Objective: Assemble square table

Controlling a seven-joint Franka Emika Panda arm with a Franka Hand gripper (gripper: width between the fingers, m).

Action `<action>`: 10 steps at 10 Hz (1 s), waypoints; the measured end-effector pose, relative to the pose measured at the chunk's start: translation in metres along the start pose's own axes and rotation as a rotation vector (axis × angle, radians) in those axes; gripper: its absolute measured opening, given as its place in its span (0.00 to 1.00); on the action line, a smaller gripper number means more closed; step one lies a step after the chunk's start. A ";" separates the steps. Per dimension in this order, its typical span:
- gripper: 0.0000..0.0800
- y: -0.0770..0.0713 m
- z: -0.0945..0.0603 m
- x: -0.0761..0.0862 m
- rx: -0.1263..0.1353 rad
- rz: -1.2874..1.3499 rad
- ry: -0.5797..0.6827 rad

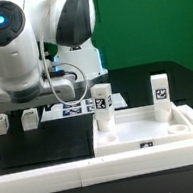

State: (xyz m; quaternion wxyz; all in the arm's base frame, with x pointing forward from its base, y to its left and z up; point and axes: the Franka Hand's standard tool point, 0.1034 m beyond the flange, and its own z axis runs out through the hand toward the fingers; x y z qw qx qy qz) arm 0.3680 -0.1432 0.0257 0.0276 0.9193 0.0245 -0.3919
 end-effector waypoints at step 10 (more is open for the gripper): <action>0.59 -0.006 0.017 -0.004 -0.002 -0.017 -0.018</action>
Offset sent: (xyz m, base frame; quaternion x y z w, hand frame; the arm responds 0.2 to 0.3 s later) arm -0.0112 -0.0016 -0.0062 0.0075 -0.0018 -0.0205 0.9998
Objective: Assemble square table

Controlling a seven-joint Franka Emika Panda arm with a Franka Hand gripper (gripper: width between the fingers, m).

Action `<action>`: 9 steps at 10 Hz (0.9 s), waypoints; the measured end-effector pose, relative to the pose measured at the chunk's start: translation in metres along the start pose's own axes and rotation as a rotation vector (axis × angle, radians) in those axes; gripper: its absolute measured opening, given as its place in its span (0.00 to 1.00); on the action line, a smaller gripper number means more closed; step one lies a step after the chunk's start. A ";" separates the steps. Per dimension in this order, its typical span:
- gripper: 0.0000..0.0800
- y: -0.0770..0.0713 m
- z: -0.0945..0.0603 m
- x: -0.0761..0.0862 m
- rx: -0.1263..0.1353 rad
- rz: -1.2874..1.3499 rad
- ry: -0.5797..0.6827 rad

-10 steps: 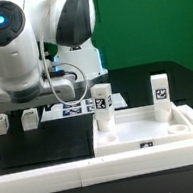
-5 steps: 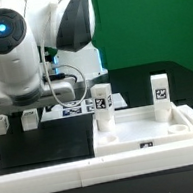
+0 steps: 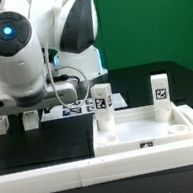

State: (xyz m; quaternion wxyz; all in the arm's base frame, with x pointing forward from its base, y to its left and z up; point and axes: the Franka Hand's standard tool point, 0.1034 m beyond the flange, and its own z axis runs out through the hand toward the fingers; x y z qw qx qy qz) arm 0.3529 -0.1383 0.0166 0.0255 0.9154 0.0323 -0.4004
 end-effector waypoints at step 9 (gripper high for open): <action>0.36 -0.010 -0.026 -0.011 0.014 -0.015 -0.021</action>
Offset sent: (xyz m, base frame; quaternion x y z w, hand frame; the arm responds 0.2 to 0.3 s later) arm 0.0000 0.0000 0.0000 0.0000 0.0000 0.0000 1.0000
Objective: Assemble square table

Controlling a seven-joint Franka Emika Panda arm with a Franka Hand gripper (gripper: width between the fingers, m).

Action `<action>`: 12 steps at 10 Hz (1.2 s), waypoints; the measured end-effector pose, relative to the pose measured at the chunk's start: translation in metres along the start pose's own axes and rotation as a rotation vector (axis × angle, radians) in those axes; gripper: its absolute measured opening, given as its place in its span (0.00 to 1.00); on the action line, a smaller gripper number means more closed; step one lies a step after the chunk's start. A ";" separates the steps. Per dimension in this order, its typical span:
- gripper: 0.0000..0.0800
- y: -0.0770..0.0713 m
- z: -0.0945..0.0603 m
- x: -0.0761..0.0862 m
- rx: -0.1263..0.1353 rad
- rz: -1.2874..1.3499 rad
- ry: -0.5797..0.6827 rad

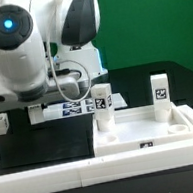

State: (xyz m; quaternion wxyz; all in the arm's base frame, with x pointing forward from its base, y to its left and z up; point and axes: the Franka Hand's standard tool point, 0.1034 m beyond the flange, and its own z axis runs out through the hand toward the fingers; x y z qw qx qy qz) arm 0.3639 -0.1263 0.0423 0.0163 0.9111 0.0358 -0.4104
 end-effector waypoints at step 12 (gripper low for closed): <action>0.36 -0.015 -0.114 -0.019 0.023 -0.038 0.389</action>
Offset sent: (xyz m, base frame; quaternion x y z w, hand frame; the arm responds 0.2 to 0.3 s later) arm 0.0000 0.0000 0.0000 0.0000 0.0000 0.0000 1.0000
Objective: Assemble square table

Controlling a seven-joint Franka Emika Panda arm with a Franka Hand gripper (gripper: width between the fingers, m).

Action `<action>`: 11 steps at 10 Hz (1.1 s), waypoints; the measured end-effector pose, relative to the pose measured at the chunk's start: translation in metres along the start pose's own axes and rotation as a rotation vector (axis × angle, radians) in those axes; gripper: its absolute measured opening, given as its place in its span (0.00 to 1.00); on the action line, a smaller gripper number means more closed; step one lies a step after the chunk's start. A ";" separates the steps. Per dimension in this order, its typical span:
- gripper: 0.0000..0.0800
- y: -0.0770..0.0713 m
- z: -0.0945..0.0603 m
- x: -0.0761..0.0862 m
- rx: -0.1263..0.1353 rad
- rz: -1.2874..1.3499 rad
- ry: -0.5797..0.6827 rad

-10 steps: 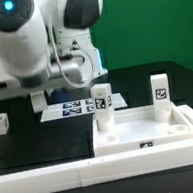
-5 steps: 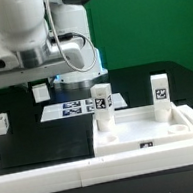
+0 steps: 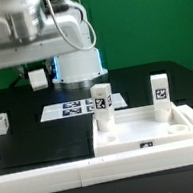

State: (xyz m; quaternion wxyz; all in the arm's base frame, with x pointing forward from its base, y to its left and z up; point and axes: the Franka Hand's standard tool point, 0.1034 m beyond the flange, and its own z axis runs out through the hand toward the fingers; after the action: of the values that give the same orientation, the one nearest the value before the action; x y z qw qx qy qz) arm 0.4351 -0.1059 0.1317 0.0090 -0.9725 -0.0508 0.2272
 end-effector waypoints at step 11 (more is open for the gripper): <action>0.36 -0.011 -0.047 0.060 -0.061 0.001 0.638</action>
Offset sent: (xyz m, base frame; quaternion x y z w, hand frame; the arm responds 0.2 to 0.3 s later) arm 0.0000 0.0000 0.0000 0.0000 0.1938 0.0000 0.9810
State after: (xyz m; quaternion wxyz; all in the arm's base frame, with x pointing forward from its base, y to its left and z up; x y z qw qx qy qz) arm 0.5084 -0.0887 0.1480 -0.0047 -0.9945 -0.0515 -0.0909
